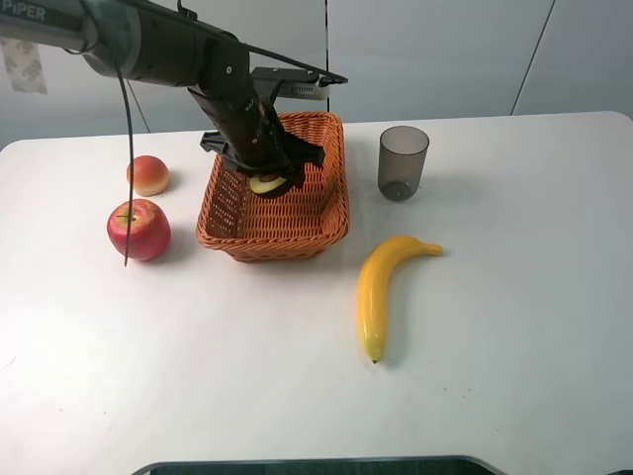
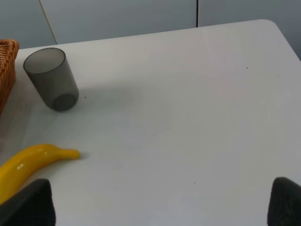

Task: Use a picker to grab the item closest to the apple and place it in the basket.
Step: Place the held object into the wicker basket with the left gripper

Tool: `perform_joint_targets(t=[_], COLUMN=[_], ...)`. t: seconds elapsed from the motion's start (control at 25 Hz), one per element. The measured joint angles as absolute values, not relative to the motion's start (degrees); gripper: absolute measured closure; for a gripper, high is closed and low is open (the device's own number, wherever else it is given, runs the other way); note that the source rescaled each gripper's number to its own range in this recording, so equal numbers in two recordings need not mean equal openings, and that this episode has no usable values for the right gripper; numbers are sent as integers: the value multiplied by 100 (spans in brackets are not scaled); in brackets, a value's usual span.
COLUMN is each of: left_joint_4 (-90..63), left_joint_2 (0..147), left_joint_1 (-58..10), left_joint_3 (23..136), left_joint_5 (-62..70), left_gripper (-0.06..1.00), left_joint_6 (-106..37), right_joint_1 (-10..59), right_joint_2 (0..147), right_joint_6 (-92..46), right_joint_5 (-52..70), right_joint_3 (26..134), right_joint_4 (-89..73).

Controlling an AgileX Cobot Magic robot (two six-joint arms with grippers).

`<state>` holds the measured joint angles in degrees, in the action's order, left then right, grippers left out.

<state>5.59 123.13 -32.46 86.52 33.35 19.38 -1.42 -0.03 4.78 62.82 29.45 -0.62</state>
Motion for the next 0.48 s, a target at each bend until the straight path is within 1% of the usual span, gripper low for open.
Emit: perform_joint_targets(t=[0.08, 0.12, 0.16, 0.2, 0.24, 0.28, 0.32, 0.48], left_joint_4=[559, 567, 567, 567, 567, 567, 567, 567], left_joint_2=[12313, 12313, 12313, 12313, 12313, 12313, 12313, 12313], left_joint_1=[-3246, -3246, -3246, -3246, -3246, -3246, -3246, -3246], left_joint_3=[8652, 8652, 8652, 8652, 8652, 8652, 8652, 8652], left_joint_5=[3335, 3335, 3335, 3335, 3335, 3335, 3335, 3335], left_gripper=[94, 91, 68, 27, 10, 3, 1, -2], left_joint_6=[1938, 1938, 1938, 1938, 1938, 1938, 1938, 1938], right_joint_1=[-142, -142, -142, -142, -142, -142, -142, -142], right_joint_2=[-3, -3, -3, -3, -3, -3, -3, -3], right_joint_6=[478, 478, 478, 478, 478, 478, 478, 478], right_joint_5=[6282, 6282, 6282, 6282, 6282, 6282, 6282, 6282], right_joint_3=[2945, 2945, 2945, 2945, 2945, 2945, 2945, 2945], right_joint_4=[-62, -62, -62, -62, -62, -62, -62, -62])
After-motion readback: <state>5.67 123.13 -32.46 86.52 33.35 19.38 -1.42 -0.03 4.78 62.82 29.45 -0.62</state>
